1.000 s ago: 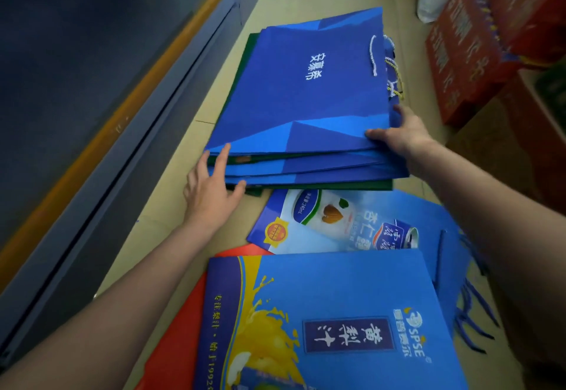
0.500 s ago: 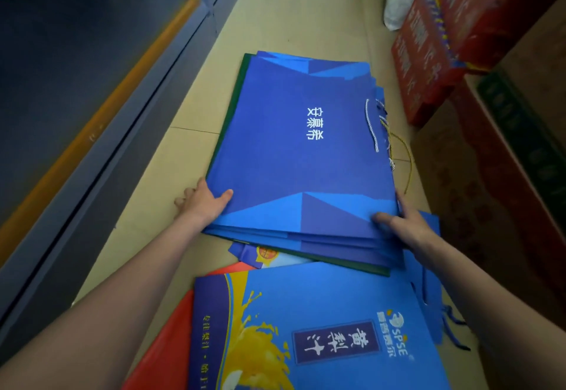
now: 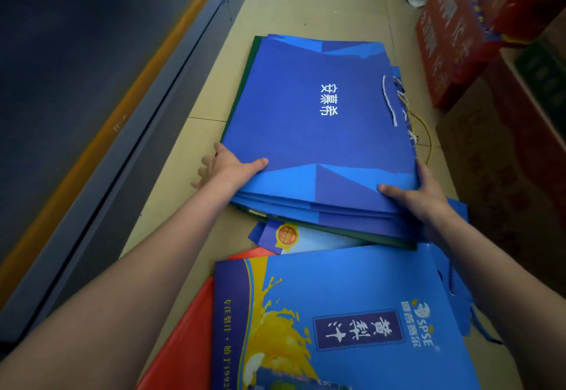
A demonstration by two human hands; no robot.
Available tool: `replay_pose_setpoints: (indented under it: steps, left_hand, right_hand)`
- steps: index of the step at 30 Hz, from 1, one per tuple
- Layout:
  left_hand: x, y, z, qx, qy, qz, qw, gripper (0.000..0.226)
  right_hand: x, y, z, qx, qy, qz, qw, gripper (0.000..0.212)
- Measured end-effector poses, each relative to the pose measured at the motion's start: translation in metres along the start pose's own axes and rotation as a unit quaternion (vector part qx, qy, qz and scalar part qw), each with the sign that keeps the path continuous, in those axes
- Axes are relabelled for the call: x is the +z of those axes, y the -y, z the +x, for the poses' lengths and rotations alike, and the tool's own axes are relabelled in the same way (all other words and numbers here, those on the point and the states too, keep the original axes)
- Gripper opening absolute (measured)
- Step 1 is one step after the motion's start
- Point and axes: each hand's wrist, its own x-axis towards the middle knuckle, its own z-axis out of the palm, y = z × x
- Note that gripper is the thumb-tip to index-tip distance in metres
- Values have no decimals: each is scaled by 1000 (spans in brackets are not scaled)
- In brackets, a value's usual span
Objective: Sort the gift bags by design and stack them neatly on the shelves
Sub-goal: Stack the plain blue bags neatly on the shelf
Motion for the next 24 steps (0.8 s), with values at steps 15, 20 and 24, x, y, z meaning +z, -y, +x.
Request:
replay_pose_setpoints:
  steps: [15,20,24]
  left_hand:
    - [-116,8,-55,105,-225,5,969,100]
    - [-152,33,-61,102,-270,-7,957,98]
    - [-177,56,-58,77,-299,-27,951,96]
  right_hand:
    - [31,63,-56,-118,19,147,982,66]
    - [53,90,-73,-163,45,140,976,64]
    - [79,116,-84,-190,65,137,970,68]
